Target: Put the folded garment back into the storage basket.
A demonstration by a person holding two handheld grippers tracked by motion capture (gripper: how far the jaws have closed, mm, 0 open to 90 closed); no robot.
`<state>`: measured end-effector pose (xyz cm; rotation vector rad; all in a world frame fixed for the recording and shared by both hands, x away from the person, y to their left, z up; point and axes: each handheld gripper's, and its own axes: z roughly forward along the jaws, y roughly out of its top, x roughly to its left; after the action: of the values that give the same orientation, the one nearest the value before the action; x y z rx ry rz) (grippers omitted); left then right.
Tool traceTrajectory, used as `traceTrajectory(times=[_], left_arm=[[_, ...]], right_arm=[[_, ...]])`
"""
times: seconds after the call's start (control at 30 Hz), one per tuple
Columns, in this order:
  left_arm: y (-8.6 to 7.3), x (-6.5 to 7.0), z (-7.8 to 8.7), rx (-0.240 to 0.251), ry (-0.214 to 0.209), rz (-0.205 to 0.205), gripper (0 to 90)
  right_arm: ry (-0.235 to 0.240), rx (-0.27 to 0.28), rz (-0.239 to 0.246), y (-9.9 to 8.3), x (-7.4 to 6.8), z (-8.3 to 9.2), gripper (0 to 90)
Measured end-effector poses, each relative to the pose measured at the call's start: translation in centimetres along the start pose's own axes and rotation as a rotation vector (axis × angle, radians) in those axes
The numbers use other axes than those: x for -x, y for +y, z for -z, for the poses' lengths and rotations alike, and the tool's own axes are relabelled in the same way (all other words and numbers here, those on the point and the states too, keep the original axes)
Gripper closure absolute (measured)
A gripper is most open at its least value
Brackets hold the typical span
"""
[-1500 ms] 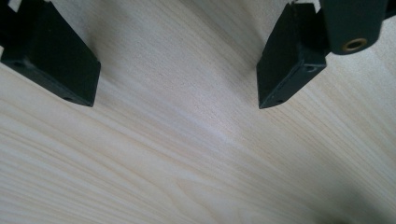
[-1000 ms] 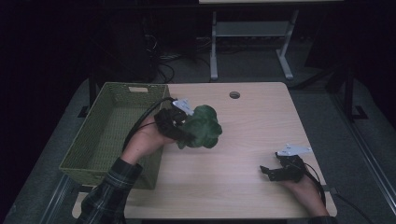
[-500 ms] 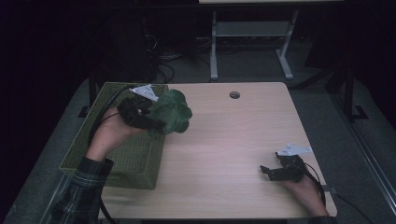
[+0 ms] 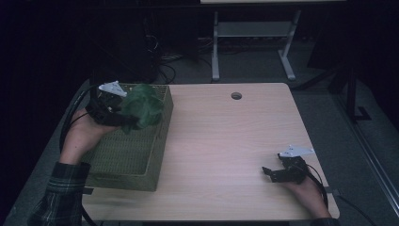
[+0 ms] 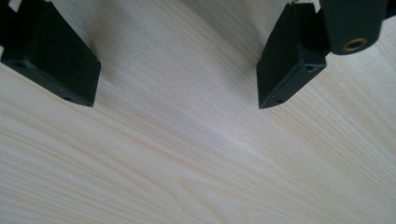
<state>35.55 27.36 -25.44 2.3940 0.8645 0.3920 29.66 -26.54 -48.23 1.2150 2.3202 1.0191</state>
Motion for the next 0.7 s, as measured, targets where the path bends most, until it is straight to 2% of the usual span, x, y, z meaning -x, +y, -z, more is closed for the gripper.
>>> traceTrajectory(times=[0.33,0.53,0.7], left_arm=[[-3.2,-2.0,-1.8,-0.046,0.033,0.078,70.9],[-5.2,-3.0,-3.9,-0.066,0.027,0.124,70.9],[-6.6,-3.4,-5.8,-0.085,0.013,0.144,70.9]], right_arm=[[-0.003,0.001,0.002,0.0,0.0,0.0,13.3],[-0.004,0.001,0.001,0.0,0.1,0.0,13.3],[-0.005,0.001,0.001,0.0,0.1,0.0,13.3]])
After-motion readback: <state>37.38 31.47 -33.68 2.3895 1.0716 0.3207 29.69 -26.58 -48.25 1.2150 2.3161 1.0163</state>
